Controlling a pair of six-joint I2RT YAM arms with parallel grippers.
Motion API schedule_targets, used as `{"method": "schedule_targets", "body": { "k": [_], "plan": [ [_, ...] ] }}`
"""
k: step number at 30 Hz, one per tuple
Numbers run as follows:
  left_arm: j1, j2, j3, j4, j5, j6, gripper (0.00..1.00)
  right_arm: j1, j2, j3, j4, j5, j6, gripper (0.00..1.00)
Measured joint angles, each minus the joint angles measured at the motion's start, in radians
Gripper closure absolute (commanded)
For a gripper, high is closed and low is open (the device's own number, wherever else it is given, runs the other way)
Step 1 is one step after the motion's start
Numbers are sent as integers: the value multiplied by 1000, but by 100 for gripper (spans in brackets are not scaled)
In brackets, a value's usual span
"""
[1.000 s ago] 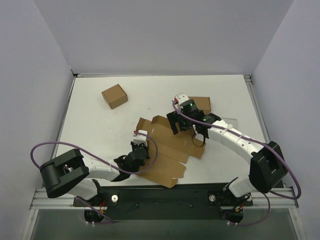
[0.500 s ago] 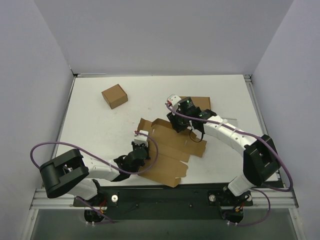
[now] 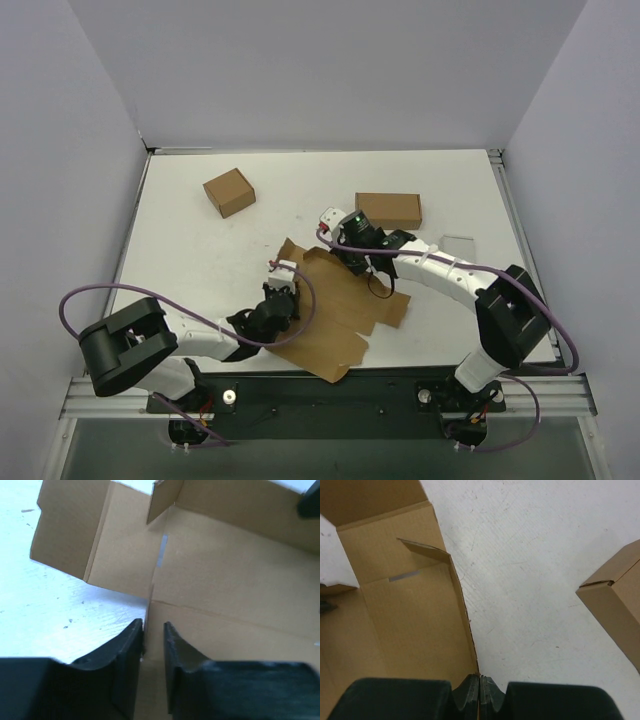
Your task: Fold the paper box
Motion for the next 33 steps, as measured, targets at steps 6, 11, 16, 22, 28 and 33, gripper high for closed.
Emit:
{"method": "schedule_targets", "body": {
  "k": [6, 11, 16, 22, 28, 33],
  "plan": [
    [56, -125, 0, -42, 108, -21, 31, 59, 8, -40, 26, 101, -32, 100],
    [155, -277, 11, -94, 264, 14, 29, 84, 3, -42, 38, 142, -53, 100],
    [316, -283, 79, -154, 460, 92, 28, 96, -14, -46, 40, 160, -65, 100],
    [341, -187, 174, -193, 579, 197, 23, 135, -61, -51, 33, 169, -69, 100],
    [352, -128, 208, -198, 631, 259, 23, 161, -82, -51, 26, 169, -69, 100],
    [354, -104, 214, -198, 637, 285, 23, 165, -82, -51, 17, 170, -69, 100]
  ]
}}
